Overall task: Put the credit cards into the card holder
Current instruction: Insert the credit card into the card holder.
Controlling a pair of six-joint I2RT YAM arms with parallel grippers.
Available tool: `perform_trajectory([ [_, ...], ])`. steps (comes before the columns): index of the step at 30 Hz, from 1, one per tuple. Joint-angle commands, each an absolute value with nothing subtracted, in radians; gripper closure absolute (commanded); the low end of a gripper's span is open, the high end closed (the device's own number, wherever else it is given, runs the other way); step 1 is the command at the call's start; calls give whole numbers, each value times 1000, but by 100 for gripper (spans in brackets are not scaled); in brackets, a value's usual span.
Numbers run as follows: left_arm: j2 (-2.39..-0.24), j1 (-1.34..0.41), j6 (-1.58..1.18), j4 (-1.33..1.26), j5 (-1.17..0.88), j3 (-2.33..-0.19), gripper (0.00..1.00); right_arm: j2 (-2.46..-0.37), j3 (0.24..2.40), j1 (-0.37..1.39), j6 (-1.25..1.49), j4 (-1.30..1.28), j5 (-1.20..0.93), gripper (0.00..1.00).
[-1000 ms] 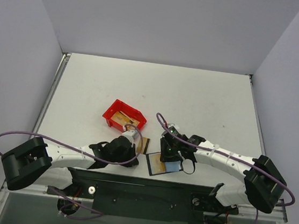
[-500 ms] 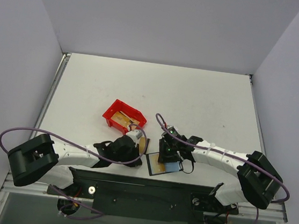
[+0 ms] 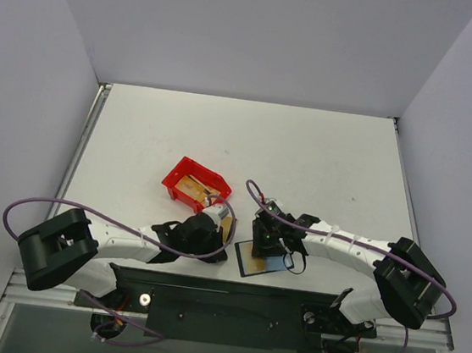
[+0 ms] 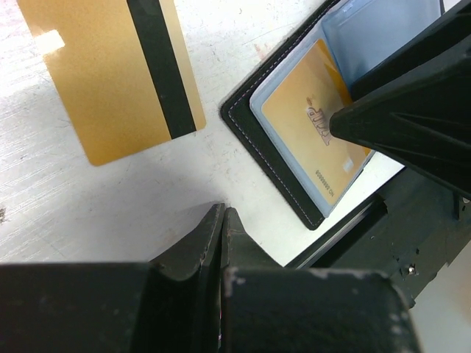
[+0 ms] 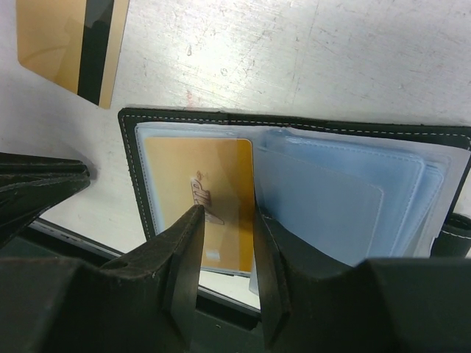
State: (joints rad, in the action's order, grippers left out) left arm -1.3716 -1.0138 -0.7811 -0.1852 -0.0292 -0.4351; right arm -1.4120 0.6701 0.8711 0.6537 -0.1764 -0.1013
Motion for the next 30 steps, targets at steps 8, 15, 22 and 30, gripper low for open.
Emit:
perform_trajectory([
  [8, -1417, -1026, -764, -230, -43, -485, 98, -1448, 672, 871, 660, -209, -110, 70],
  [15, -1451, -1031, -761, -248, -54, -502, 98, -1453, 652, 865, 675, -152, -175, 70],
  [22, -1457, -1032, -758, -250, -55, -506, 98, -1445, 627, 854, 683, -88, -248, 70],
  [30, -1459, -1032, -756, -249, -57, -509, 98, -1388, 627, 842, 677, -109, -227, 70],
])
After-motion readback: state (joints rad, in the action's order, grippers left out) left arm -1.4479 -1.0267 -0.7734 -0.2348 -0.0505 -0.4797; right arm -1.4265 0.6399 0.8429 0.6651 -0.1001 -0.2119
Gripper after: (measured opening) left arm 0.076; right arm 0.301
